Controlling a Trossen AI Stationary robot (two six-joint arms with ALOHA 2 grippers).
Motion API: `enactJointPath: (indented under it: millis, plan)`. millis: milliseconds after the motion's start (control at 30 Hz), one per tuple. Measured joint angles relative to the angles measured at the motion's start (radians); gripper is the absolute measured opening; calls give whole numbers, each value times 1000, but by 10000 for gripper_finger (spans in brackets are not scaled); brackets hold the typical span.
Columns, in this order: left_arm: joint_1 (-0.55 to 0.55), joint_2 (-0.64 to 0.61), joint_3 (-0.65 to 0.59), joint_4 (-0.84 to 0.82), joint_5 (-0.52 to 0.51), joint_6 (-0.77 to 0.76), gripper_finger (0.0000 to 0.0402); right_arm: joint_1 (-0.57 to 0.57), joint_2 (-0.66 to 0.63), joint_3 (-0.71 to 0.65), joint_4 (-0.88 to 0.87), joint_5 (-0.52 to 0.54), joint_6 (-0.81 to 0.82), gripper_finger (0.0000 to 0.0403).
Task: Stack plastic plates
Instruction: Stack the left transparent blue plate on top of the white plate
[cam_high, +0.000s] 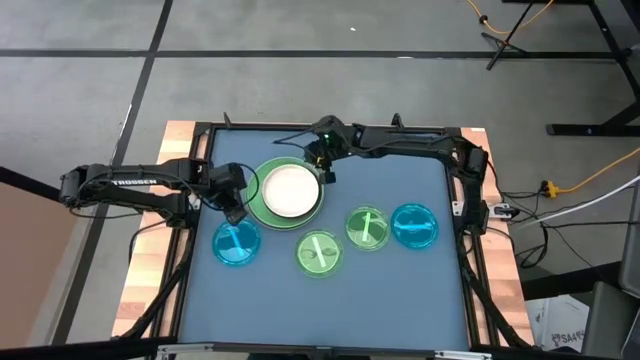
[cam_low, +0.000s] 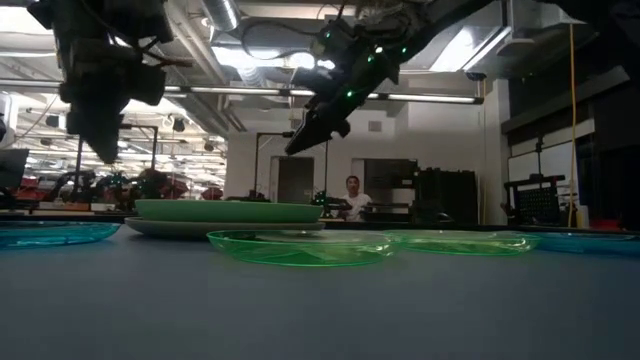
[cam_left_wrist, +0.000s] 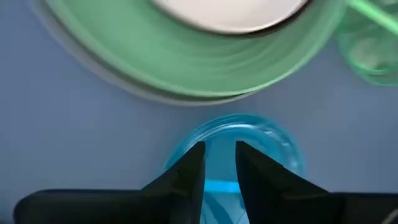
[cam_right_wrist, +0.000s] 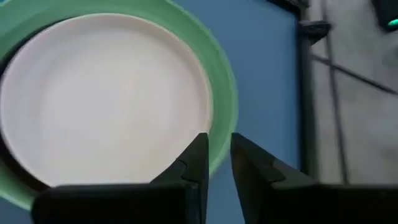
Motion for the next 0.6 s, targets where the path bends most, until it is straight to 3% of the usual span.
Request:
enactJointPath:
  millis: [200, 600]
  plan:
    - [0, 0, 0, -117, -83, -56, 82, 0, -43, 0, -62, 20, -34, 60]
    - [0, 1, 0, -169, -113, -84, 82, 2, -64, -13, -159, 12, -60, 60]
